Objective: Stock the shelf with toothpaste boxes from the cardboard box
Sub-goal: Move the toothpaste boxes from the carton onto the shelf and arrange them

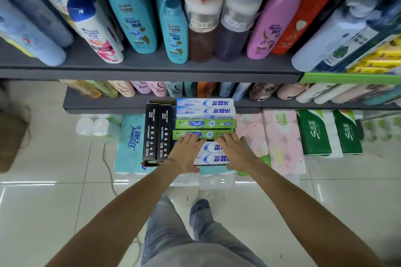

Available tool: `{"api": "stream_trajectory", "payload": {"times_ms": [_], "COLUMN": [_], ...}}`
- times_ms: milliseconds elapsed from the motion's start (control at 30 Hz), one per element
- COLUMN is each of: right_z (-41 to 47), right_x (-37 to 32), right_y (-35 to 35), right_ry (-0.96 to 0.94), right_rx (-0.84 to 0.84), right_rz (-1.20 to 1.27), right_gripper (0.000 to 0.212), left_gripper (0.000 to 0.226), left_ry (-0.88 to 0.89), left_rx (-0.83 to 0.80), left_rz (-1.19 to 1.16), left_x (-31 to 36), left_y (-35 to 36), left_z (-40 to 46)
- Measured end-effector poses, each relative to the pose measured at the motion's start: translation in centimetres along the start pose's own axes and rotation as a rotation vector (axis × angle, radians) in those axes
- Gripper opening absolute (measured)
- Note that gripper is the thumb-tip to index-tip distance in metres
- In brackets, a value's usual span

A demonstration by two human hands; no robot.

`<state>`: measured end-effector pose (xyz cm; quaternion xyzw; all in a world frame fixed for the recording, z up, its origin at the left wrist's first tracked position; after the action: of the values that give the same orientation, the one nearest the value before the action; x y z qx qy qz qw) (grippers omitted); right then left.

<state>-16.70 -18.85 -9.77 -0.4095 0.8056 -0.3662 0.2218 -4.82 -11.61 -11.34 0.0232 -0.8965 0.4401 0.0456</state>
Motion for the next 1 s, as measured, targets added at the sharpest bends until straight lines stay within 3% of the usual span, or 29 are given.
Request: {"api": "stream_trajectory", "payload": {"times_ms": [200, 333, 367, 433, 467, 533, 600, 700, 767, 833, 933, 1000], "right_z": [-3.5, -8.8, -9.4, -8.8, -8.3, -7.8, -7.5, -7.2, -6.9, -6.8, -7.0, -7.8], "right_x": [0.1, 2.5, 2.6, 0.7, -0.6, -3.2, -4.8, -6.2, -7.2, -8.0, -9.1, -9.9], "right_y": [-5.9, -11.0, -11.3, -11.4, -11.5, -12.3, -13.6, -15.7, -16.8, -17.7, -20.1, -22.7], "right_ry": [-0.095, -0.015, -0.01, -0.082, -0.128, -0.22, -0.25, -0.269, -0.289, -0.323, -0.413, -0.508], "right_rx": [0.19, 0.708, 0.735, 0.571, 0.469, 0.367, 0.347, 0.349, 0.306, 0.235, 0.132, 0.112], "right_rz": [0.044, 0.64, 0.886, 1.324, 1.39, 1.273, 1.198, 1.126, 1.114, 1.262, 1.526, 1.663], "right_gripper": [0.071, 0.077, 0.072, 0.062, 0.062, 0.077, 0.095, 0.101, 0.098, 0.094, 0.085, 0.079], "left_gripper": [0.078, 0.079, 0.077, 0.069, 0.063, 0.06, 0.074, 0.085, 0.068, 0.051, 0.058, 0.052], "left_ry": [-0.002, -0.056, -0.077, -0.105, -0.105, -0.075, -0.054, -0.091, -0.153, -0.194, -0.121, -0.108], "left_rx": [0.203, 0.369, 0.378, 0.341, 0.287, 0.232, 0.287, 0.426, 0.535, 0.617, 0.672, 0.755], "left_rz": [-0.198, -0.671, -0.868, -1.209, -1.341, -1.589, -1.715, -1.689, -1.637, -1.604, -1.637, -1.647], "left_x": [-0.1, -1.4, -1.8, -2.1, -2.1, -1.8, -2.2, -3.5, -4.7, -5.9, -8.1, -10.1], "left_y": [-3.0, -7.0, -8.0, -9.9, -10.4, -11.2, -12.0, -13.0, -13.3, -13.6, -15.0, -16.0], "left_z": [-0.9, -3.1, -3.8, -5.0, -5.3, -6.1, -7.0, -9.2, -11.1, -13.4, -17.3, -20.6]}}
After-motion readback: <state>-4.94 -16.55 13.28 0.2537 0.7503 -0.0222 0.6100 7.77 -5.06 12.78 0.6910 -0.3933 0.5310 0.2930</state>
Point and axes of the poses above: each hand's wrist, its own z-axis towards the middle knuckle, its own y-axis out of the palm, x = y × z, the point moved 6 cm from there along z, towards the middle knuckle, and after that the axes turned 9 degrees about -x, right-handed, at the moved point
